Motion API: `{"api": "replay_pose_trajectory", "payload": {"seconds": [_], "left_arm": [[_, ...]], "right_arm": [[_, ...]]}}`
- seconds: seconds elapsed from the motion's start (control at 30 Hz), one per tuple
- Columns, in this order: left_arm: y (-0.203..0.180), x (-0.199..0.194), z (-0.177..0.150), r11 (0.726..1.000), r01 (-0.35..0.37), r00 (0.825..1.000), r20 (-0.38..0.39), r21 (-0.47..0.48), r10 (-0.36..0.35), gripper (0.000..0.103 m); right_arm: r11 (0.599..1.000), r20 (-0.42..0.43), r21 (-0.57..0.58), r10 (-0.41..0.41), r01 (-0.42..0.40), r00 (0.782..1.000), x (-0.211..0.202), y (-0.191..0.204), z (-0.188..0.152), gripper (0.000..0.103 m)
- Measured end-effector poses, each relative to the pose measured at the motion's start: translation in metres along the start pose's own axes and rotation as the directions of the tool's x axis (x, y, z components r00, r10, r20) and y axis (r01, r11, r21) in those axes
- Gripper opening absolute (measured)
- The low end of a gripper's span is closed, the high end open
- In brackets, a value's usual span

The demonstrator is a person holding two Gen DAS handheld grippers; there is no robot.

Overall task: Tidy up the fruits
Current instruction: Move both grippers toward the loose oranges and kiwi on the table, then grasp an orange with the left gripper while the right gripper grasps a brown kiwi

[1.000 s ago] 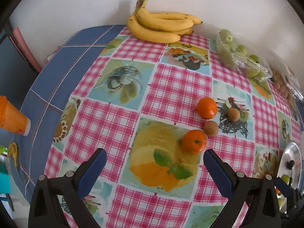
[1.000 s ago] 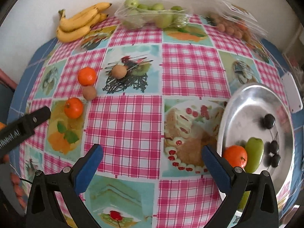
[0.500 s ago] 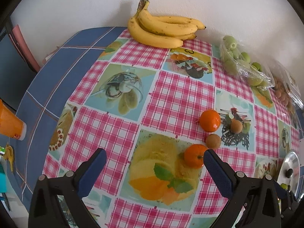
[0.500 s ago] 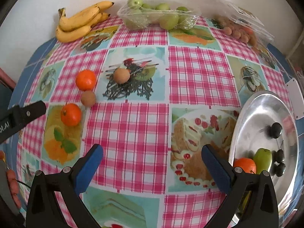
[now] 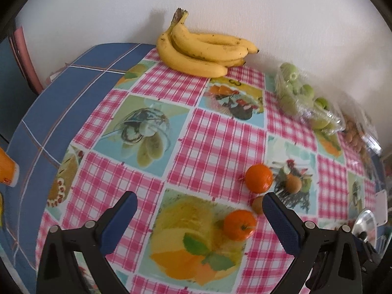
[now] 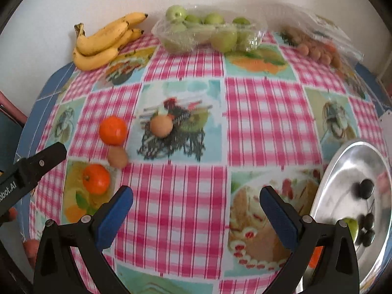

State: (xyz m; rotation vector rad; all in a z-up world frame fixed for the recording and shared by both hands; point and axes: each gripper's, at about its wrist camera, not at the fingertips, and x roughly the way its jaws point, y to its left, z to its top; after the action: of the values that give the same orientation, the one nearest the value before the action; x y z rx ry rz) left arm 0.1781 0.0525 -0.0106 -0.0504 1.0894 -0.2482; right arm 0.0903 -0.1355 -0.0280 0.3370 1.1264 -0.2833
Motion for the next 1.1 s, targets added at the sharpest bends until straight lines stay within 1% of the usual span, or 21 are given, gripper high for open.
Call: {"api": "replay_pose_trajectory", "payload": {"seconds": [0.13,0.2,0.3,0.5,0.53,0.6,0.63,0.67,0.7,0.77,0.8,0.83,0.9,1.1], "left_arm": [[-0.001,0.001,0.008,0.999,0.028,1.0,0.009,-0.025,-0.028,0.103],[-0.002,0.002,0.012,0.999,0.044,0.999,0.013,-0.022,-0.043,0.103],[-0.005,0.007,0.019,0.996,0.085,0.996,0.003,-0.022,-0.085,0.103],[-0.008,0.018,0.028,0.996,0.085,0.996,0.006,-0.023,-0.085,0.103],[-0.009,0.02,0.029,0.995,0.092,0.996,0.006,-0.028,-0.092,0.103],[-0.011,0.025,0.031,0.994,0.103,0.995,-0.002,-0.039,-0.103,0.103],[-0.012,0.028,0.031,0.993,0.109,0.994,-0.008,-0.042,-0.11,0.103],[-0.014,0.031,0.031,0.992,0.117,0.993,-0.013,-0.044,-0.117,0.102],[-0.016,0.033,0.031,0.992,0.122,0.992,-0.017,-0.046,-0.122,0.102],[-0.021,0.039,0.029,0.989,0.141,0.989,-0.029,-0.049,-0.143,0.102],[-0.024,0.041,0.029,0.987,0.153,0.987,-0.035,-0.048,-0.155,0.1],[-0.027,0.044,0.028,0.985,0.168,0.984,-0.043,-0.048,-0.17,0.098],[-0.031,0.048,0.027,0.982,0.185,0.981,-0.056,-0.048,-0.187,0.089],[-0.043,0.06,0.023,0.973,0.225,0.969,-0.093,-0.045,-0.228,0.074]], "right_arm": [[0.998,0.03,0.037,0.045,-0.046,0.999,-0.003,-0.004,0.013,0.103],[0.998,0.041,0.042,0.046,-0.048,0.998,-0.004,-0.005,0.018,0.103],[0.999,0.048,0.031,0.033,-0.035,0.998,-0.002,-0.004,0.026,0.103],[0.998,0.059,0.017,0.052,-0.053,0.997,0.005,-0.002,0.035,0.102],[0.998,0.062,0.01,0.057,-0.058,0.996,0.008,-0.001,0.037,0.1],[0.998,0.063,-0.001,0.063,-0.063,0.996,0.012,0.002,0.041,0.091],[0.998,0.063,-0.005,0.066,-0.066,0.996,0.014,0.003,0.043,0.084],[0.998,0.06,-0.012,0.069,-0.069,0.996,0.017,0.005,0.044,0.079],[0.997,0.058,-0.021,0.072,-0.071,0.996,0.02,0.008,0.046,0.077],[0.997,0.055,-0.03,0.079,-0.077,0.995,0.025,0.011,0.047,0.07],[0.996,0.051,-0.034,0.087,-0.086,0.995,0.027,0.012,0.048,0.068],[0.995,0.048,-0.036,0.093,-0.091,0.994,0.029,0.013,0.049,0.066],[0.994,0.042,-0.041,0.102,-0.101,0.994,0.034,0.015,0.05,0.061],[0.992,0.02,-0.056,0.114,-0.113,0.993,0.048,0.02,0.052,0.049]]}}
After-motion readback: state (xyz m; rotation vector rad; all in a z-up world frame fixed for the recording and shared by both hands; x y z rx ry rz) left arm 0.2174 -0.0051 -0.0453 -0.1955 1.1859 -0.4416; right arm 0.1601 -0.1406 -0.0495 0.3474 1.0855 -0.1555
